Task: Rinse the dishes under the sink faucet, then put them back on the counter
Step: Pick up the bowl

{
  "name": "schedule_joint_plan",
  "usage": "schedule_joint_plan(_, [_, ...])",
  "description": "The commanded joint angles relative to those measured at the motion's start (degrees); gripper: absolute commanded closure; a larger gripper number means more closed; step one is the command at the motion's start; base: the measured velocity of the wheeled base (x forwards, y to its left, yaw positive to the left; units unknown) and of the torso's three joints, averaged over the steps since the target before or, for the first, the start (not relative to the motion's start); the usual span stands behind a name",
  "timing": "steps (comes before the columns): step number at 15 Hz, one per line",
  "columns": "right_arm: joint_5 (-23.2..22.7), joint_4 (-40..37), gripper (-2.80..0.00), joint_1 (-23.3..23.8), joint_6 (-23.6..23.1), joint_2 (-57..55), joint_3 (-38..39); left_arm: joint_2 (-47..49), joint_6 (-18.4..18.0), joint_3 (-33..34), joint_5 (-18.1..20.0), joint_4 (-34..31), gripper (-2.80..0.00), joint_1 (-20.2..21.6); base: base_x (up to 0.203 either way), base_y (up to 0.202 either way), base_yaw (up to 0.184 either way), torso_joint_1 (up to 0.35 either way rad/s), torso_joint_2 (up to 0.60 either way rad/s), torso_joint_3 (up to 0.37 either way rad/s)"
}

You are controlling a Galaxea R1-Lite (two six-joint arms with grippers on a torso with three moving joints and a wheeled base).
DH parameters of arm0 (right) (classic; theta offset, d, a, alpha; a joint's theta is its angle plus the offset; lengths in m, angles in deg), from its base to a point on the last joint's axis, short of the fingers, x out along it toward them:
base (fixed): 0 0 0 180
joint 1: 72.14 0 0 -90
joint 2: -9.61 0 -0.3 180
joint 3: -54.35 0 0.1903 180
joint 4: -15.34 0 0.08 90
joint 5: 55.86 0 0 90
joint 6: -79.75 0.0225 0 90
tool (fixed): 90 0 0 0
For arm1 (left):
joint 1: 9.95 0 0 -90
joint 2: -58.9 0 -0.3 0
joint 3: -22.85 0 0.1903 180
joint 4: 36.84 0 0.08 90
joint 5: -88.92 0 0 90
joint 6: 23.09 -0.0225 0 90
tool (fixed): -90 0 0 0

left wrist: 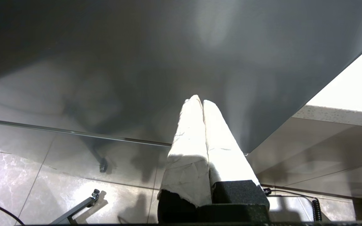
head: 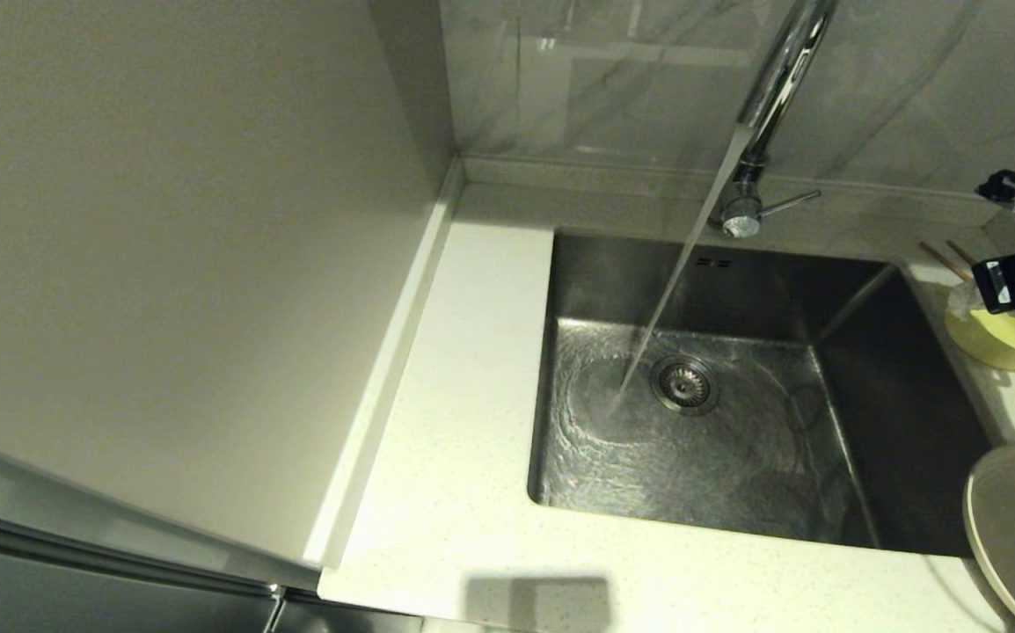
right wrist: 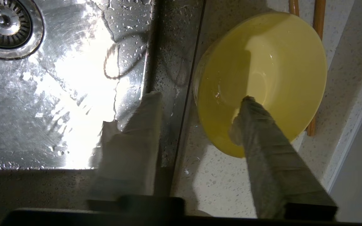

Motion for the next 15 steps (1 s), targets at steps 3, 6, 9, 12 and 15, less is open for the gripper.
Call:
schedule_joint_plan(3, [0.1,-0.2,-2.80,0.0,-0.1,-0.9,1.2,-0.1,0.0,0.0,0.0,0.0,0.00,0.0,0.000,0.000,0.000,0.000,0.00,0.000])
schedule_joint_plan(6, [0.3,-0.1,-2.80,0.1,-0.1,-2.7,1.4,-0.1,0.0,0.0,0.0,0.0,0.00,0.0,0.000,0.000,0.000,0.000,0.00,0.000])
schedule_joint_plan(9, [0.7,0.1,-2.80,0.3,-0.1,-4.1,0.8,-0.1,0.0,0.0,0.0,0.0,0.00,0.0,0.000,0.000,0.000,0.000,0.00,0.000])
schedule_joint_plan(12, [0.7,0.3,0.00,0.4,-0.1,-4.9,0.5,-0.1,0.0,0.0,0.0,0.0,0.00,0.0,0.000,0.000,0.000,0.000,0.00,0.000])
schedule_joint_plan(15, [1.8,0.4,0.00,0.5,-0.2,-6.0,-0.8,-0.1,0.0,0.0,0.0,0.0,0.00,0.0,0.000,0.000,0.000,0.000,0.00,0.000])
